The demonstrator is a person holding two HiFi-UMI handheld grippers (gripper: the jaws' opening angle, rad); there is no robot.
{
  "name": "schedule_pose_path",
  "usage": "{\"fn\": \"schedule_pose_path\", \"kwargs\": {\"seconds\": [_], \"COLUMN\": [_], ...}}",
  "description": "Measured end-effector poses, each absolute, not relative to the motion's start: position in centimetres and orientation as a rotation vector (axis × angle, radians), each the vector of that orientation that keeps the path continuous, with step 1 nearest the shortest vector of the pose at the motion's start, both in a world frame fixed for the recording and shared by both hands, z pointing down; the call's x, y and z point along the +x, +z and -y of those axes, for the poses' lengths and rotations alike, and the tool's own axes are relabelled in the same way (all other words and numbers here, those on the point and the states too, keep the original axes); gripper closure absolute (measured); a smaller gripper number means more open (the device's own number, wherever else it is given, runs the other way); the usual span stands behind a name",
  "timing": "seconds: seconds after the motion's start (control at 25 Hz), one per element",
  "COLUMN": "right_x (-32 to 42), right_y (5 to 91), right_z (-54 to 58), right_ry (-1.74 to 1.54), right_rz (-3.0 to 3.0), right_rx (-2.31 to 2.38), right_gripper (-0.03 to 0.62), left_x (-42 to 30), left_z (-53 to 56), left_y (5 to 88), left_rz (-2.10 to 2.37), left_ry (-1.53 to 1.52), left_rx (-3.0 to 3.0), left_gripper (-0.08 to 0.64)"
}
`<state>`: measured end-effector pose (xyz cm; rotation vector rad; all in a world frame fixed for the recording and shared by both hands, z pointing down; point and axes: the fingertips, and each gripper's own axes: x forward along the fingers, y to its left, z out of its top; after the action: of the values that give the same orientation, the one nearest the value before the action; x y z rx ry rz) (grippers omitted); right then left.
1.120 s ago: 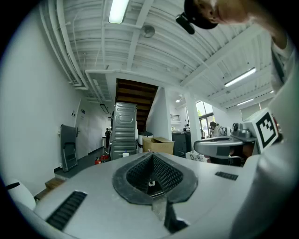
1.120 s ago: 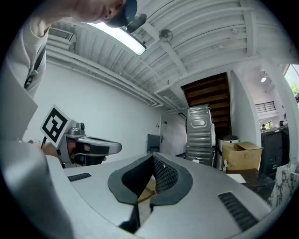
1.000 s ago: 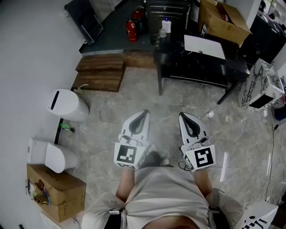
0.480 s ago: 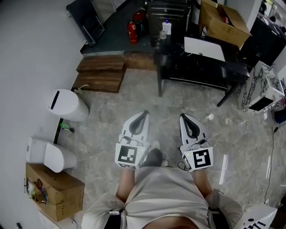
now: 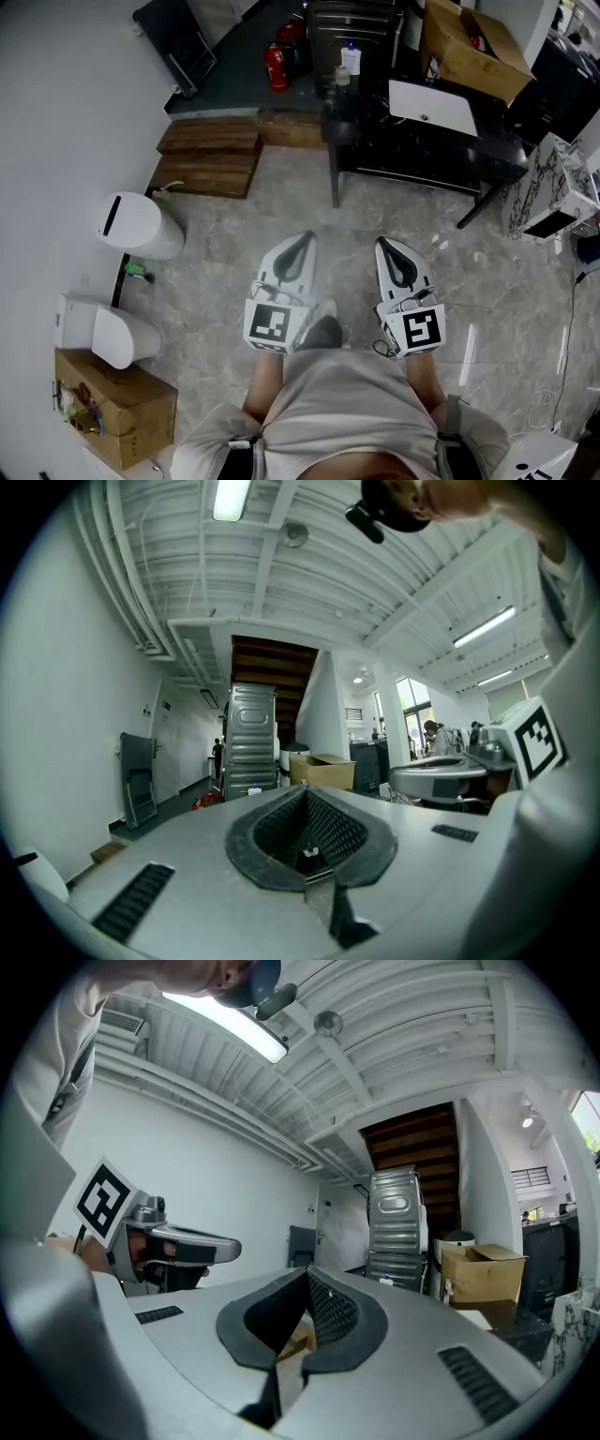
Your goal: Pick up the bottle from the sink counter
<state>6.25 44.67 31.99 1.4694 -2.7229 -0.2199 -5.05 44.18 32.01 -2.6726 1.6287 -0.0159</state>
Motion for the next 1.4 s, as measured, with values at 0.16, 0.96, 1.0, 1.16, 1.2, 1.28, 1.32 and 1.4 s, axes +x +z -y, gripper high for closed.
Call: {"fn": "schedule_pose_path", "kwargs": {"seconds": [0.16,0.96,1.0,1.16,1.2,1.28,1.32,1.4], "right_x": [6.0,2.3,2.3,2.4,2.4,2.3,2.3,2.2], "right_y": [31.9,32.4,32.4,32.4,32.5,32.8,32.9,33.0], "right_z": [-41.3,-28.3,-27.8,-26.0,-25.6,-24.7,-24.3,-23.3], "right_ry": [-0.219,-0.205,-0.212,-0.22,-0.216,-0.209,-0.208,-0.208], "right_rz": [2.704,2.614,2.61,2.596,2.594,2.593,2.594,2.598], "right_rx": [1.474,1.578,1.577,1.581,1.584,1.584,1.58,1.57], "right_gripper": [0.597,0.597,0.597,0.597,0.597,0.597,0.597,0.597], "left_x": [-5.2,-8.2,-8.2,-8.3,-8.3,-8.4,-8.5,-8.6], "left_z": [-40.7,-27.2,-26.8,-25.4,-25.0,-24.2,-23.8,-22.8], "left_y": [32.0,32.2,32.2,32.2,32.2,32.5,32.6,32.7], "left_rz": [-1.615,-1.507,-1.504,-1.489,-1.488,-1.492,-1.495,-1.504], "left_ry": [-0.019,-0.006,-0.005,-0.002,-0.002,-0.005,-0.008,-0.011], "left_rx": [-2.681,-2.737,-2.738,-2.74,-2.74,-2.743,-2.741,-2.734], "left_gripper": [0.56,0.56,0.56,0.56,0.56,0.56,0.56,0.56]}}
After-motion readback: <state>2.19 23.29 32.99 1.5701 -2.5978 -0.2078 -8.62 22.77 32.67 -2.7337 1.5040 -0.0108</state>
